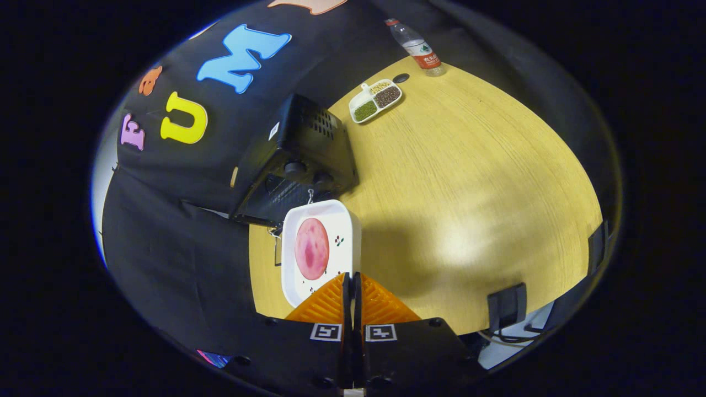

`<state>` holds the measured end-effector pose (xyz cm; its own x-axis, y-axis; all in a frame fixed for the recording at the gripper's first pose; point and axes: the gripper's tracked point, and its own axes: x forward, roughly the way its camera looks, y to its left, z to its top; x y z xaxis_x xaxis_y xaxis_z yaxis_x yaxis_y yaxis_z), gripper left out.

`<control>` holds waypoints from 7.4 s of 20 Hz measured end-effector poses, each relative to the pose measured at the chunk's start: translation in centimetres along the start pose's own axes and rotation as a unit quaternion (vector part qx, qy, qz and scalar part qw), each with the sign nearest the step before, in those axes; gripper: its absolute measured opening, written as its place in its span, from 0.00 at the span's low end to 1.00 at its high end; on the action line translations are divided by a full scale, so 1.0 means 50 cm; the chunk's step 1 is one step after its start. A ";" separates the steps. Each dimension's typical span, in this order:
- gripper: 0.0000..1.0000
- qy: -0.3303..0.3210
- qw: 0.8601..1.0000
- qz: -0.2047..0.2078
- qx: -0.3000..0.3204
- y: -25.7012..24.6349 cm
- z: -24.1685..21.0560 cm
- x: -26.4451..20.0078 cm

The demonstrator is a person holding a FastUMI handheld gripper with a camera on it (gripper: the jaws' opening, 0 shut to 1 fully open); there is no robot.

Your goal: Open the toaster oven, put the food inside, and close the toaster oven door.

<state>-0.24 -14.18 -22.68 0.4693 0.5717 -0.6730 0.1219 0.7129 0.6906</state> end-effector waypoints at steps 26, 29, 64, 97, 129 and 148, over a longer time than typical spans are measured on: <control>0.02 -0.007 0.996 0.083 0.024 0.374 -0.163 0.193; 0.02 -0.015 0.996 0.071 0.047 0.359 -0.129 0.243; 0.02 -0.223 0.948 0.022 0.224 0.283 0.182 0.551; 0.98 -0.116 0.979 -0.062 -0.156 0.338 -0.081 0.370; 0.99 0.001 0.922 -0.275 -0.271 0.131 -0.166 0.475; 0.99 -0.061 0.918 -0.263 -0.289 0.223 -0.124 0.423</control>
<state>5.61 8.39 -30.87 0.5779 0.0622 -0.8137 -0.1091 0.9940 -0.0015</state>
